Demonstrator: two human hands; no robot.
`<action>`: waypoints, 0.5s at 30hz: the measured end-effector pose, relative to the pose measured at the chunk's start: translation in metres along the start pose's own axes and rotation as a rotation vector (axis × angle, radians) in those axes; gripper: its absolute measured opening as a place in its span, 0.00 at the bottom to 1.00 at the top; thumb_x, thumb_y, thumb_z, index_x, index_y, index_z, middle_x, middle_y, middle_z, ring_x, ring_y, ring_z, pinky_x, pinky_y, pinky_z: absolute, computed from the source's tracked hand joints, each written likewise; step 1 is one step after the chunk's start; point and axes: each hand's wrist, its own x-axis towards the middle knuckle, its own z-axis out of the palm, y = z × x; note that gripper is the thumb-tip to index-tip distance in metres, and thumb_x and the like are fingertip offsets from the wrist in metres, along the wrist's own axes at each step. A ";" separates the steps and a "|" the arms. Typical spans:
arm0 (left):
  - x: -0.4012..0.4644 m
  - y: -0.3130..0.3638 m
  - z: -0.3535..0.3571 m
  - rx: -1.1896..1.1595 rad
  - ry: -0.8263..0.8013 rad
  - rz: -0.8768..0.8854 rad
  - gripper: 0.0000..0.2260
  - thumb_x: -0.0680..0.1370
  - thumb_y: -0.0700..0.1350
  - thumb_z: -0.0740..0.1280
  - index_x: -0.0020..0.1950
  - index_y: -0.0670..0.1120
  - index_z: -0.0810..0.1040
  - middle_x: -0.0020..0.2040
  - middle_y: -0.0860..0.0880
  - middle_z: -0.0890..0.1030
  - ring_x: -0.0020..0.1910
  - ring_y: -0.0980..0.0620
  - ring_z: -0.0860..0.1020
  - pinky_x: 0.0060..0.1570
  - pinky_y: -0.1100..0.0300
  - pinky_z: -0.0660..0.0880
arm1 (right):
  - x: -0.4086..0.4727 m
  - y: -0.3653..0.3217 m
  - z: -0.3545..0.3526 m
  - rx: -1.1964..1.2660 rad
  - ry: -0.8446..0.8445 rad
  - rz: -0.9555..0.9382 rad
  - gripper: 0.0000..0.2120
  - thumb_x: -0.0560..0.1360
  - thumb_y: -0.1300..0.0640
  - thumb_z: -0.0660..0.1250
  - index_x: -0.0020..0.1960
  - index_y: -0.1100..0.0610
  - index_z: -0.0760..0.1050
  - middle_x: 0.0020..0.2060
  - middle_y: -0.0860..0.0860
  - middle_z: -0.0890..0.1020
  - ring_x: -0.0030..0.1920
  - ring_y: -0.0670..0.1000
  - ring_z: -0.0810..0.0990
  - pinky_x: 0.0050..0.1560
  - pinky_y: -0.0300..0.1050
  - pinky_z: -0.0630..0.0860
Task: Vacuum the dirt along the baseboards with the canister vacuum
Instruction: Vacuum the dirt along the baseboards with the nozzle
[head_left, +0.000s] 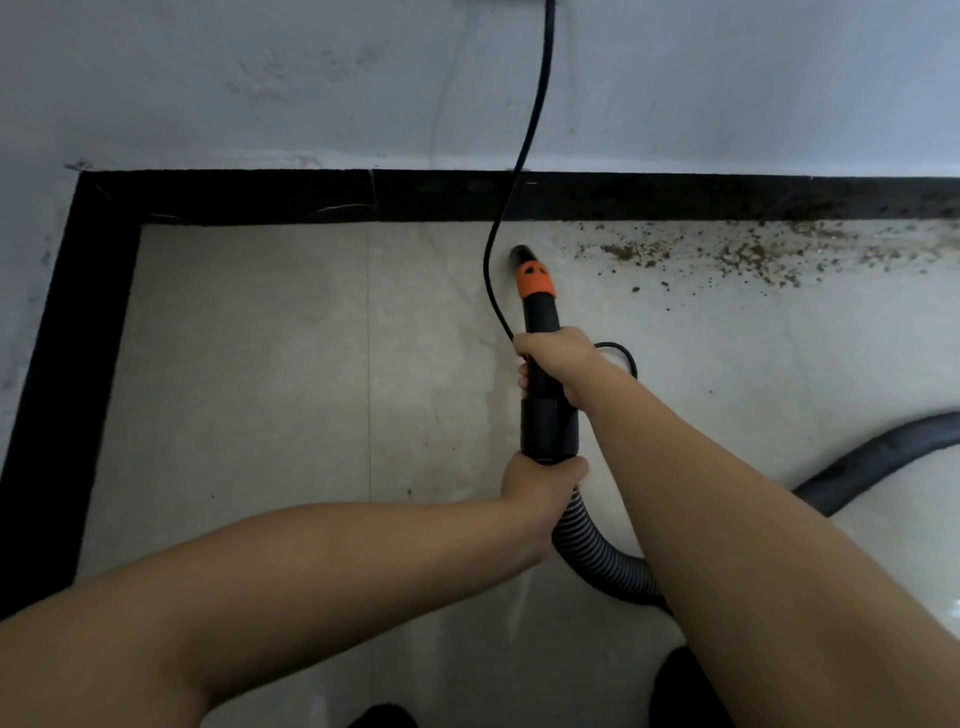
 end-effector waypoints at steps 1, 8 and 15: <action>-0.004 -0.002 0.005 0.023 -0.029 -0.015 0.09 0.72 0.39 0.67 0.52 0.41 0.75 0.40 0.47 0.76 0.38 0.50 0.74 0.33 0.62 0.70 | -0.004 0.003 -0.009 0.007 0.026 0.014 0.05 0.74 0.66 0.64 0.47 0.64 0.68 0.30 0.57 0.74 0.25 0.52 0.73 0.22 0.37 0.73; -0.035 -0.006 0.022 0.105 -0.219 -0.114 0.15 0.73 0.39 0.68 0.60 0.39 0.75 0.43 0.46 0.76 0.46 0.47 0.75 0.43 0.58 0.71 | -0.037 0.013 -0.046 0.030 0.152 0.127 0.08 0.74 0.68 0.62 0.40 0.60 0.65 0.31 0.56 0.71 0.28 0.52 0.71 0.29 0.42 0.73; -0.059 0.018 0.000 0.142 -0.326 -0.139 0.09 0.74 0.39 0.68 0.52 0.42 0.71 0.40 0.48 0.73 0.47 0.47 0.74 0.46 0.58 0.71 | -0.059 -0.004 -0.038 -0.020 0.207 0.211 0.05 0.73 0.65 0.62 0.43 0.60 0.65 0.29 0.56 0.74 0.28 0.52 0.74 0.40 0.48 0.76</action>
